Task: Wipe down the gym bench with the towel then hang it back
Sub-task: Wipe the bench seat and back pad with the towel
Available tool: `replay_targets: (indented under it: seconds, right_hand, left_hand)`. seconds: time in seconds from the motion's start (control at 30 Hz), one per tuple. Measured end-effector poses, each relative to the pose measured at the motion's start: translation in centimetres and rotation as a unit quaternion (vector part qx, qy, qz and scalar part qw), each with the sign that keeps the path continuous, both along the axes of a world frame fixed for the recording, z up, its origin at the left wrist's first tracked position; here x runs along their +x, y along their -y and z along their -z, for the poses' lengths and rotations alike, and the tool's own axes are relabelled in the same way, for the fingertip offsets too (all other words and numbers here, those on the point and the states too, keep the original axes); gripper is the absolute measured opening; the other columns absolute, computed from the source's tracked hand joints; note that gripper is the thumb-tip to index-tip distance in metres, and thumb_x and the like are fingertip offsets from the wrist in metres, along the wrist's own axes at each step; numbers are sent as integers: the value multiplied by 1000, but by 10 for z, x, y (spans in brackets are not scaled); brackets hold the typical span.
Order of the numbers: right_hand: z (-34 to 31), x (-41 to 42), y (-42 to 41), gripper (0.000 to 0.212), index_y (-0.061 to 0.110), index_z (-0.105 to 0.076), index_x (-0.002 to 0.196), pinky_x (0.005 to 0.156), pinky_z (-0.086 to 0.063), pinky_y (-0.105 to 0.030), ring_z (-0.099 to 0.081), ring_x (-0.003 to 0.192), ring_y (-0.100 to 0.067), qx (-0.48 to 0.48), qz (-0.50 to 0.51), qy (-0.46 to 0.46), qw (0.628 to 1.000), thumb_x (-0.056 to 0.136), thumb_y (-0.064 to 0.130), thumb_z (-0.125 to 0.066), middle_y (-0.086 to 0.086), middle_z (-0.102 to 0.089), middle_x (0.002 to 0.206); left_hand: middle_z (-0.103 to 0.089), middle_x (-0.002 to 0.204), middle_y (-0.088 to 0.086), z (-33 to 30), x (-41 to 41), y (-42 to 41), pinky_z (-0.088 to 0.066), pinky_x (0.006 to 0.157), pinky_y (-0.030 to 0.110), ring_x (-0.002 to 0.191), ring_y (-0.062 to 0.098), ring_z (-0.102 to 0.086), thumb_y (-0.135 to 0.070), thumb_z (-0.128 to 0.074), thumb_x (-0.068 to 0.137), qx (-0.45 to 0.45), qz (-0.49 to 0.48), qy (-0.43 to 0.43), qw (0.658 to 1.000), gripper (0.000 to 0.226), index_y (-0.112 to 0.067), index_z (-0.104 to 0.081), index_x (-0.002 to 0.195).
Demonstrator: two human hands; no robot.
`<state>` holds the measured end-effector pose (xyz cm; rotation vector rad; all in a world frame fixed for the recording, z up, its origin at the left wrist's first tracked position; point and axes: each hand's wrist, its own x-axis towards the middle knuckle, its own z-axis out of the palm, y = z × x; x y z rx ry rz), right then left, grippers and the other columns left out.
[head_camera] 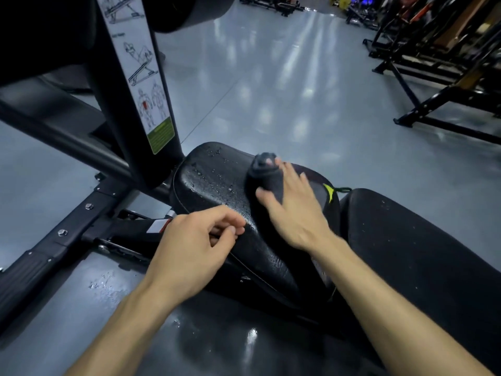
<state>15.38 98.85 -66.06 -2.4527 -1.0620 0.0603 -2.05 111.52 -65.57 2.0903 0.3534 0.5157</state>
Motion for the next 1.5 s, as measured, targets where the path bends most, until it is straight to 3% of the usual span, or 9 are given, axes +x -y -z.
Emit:
replay_targets:
  seconds: [0.17,0.43,0.73,0.9,1.07,1.13,1.23,1.43,1.5]
  right_hand:
    - [9,-24,64,72,36,-23,162,126,2,-23,-4,155,5,46,-66,-15,997,94,52,-41,22,-13,169]
    - [-13,72,-14,44,10,-59,117,102,-34,-44,-54,119,-40,-20,153,-44,987,102,44,-35,-22,-61,127]
    - [0,-10,20,63,33,-42,152,124,-18,-27,-30,144,11,98,-82,-30,991,91,47,-43,23,-43,156]
    - [-16,56,-15,46,14,-61,102,82,-39,-41,-60,109,-38,18,137,-44,989,95,52,-35,-15,-68,112]
    - [-12,16,-51,44,18,-61,118,98,-34,-37,-51,128,-31,41,31,9,999,97,50,-38,-5,-65,127]
    - [-7,-26,-25,59,30,-45,148,123,-15,-25,-21,152,-2,71,-82,15,994,94,52,-40,17,-37,160]
    - [1,-43,18,68,35,-29,160,128,-3,-28,-10,156,1,63,-197,23,978,95,45,-45,20,-21,168]
    - [-24,22,-22,30,19,-53,111,102,-39,-41,-52,123,-31,5,44,-32,999,100,44,-40,-4,-61,122]
    - [-21,16,-43,44,14,-54,129,111,-33,-41,-46,131,-30,-6,48,-11,999,102,45,-40,-9,-58,137]
  left_hand:
    - [-76,89,-23,1,-1,-4,-58,81,26,88,2,-73,-6,-65,90,-8,11,-6,1000,29,-34,-73,93]
    - [-75,90,-23,-3,-12,-3,-56,82,21,90,-2,-71,-10,-65,92,15,12,-22,1000,23,-31,-74,96]
    - [-75,89,-21,-2,-15,-12,-55,80,20,90,-2,-72,-7,-65,92,12,9,-22,1000,26,-32,-74,94]
    - [-74,91,-24,-3,-22,-16,-55,82,20,93,-4,-70,-14,-64,94,30,10,-44,999,22,-34,-73,98]
    - [-75,89,-21,-6,-24,-24,-55,85,22,92,-3,-70,-14,-64,93,28,-3,-44,999,21,-32,-74,97]
    - [-75,90,-20,-6,-23,-28,-56,86,25,91,-1,-71,-15,-64,93,25,-8,-47,999,21,-33,-74,97]
    - [-75,91,-23,-6,-24,-31,-56,85,24,91,-2,-71,-17,-63,94,32,-8,-45,998,21,-36,-72,98]
    - [-76,89,-22,-9,-31,-30,-59,87,33,91,-1,-72,-11,-63,94,10,-30,-14,999,25,-33,-74,95]
    - [-76,87,-20,-12,-35,-33,-59,82,29,87,0,-73,-10,-62,95,9,-66,9,998,24,-32,-73,94]
